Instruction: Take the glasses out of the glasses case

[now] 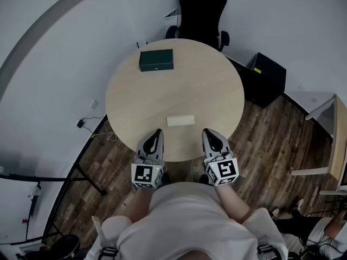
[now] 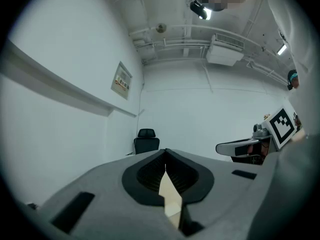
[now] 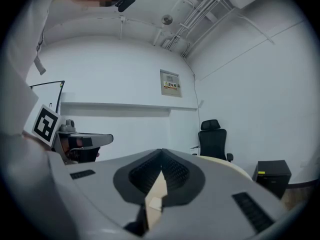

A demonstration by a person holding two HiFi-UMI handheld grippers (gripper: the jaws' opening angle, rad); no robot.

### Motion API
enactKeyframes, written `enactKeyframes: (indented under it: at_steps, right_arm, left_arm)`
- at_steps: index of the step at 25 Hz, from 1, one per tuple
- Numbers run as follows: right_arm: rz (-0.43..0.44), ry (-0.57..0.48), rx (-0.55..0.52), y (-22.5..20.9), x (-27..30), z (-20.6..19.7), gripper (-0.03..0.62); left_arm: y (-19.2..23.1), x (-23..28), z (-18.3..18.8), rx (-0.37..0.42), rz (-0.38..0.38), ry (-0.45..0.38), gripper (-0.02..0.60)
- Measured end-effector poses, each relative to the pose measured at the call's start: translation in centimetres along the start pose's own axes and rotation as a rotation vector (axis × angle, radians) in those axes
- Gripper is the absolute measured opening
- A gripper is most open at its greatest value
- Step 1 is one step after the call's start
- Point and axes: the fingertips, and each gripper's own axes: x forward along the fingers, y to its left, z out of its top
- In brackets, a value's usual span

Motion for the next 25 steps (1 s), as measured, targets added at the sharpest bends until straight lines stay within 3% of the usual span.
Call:
enactKeyframes:
  at_steps: [25]
  right_arm:
    - [0.001, 0.063, 0.028, -0.5, 2.0, -2.2, 0.012]
  left_arm:
    - [0.7, 1.7, -2.3, -0.018, -0.031, 0.063, 0.009]
